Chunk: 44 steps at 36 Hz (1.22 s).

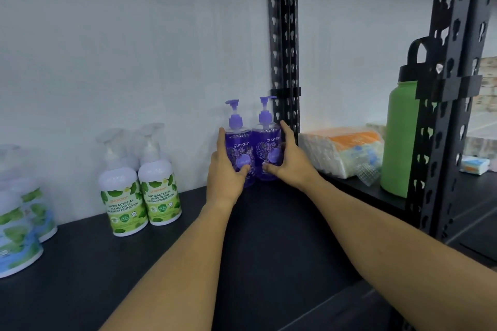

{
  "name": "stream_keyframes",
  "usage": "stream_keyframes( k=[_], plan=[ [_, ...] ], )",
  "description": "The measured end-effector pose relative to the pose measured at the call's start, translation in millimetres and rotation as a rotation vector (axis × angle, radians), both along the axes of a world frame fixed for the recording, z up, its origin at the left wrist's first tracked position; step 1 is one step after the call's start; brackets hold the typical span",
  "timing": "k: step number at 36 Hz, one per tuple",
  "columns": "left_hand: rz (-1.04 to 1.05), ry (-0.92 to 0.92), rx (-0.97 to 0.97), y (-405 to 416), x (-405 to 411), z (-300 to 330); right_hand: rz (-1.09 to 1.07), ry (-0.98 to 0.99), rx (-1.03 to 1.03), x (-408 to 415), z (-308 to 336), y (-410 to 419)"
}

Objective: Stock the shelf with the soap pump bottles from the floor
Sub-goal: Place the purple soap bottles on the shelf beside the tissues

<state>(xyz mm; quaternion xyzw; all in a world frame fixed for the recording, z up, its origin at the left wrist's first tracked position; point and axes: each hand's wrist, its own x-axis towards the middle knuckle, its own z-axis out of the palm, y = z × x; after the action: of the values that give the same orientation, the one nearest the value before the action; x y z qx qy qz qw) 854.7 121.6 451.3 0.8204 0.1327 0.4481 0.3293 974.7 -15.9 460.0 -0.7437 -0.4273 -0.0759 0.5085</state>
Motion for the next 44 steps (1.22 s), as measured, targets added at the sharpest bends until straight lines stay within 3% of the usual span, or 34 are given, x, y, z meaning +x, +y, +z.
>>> stream_keyframes(
  k=[8,16,27,34,44],
  plan=[
    [0.046,0.113,-0.056,-12.4,-9.7,7.4,-0.106,0.050,-0.142,-13.1,2.8,-7.0],
    [0.143,0.332,-0.122,-44.6,-49.3,18.7,-0.236,-0.074,-0.431,-47.7,9.1,-26.3],
    [0.122,0.652,0.154,-110.7,-123.4,21.1,-0.160,-0.201,-0.667,-107.5,16.9,-100.4],
    [0.034,0.654,0.327,-173.1,-158.2,26.0,-0.092,-0.230,-0.697,-156.0,18.4,-173.1],
    [-0.122,0.483,0.415,-269.7,-188.6,2.2,-0.192,-0.186,-0.469,-191.6,-32.9,-302.8]
  ],
)
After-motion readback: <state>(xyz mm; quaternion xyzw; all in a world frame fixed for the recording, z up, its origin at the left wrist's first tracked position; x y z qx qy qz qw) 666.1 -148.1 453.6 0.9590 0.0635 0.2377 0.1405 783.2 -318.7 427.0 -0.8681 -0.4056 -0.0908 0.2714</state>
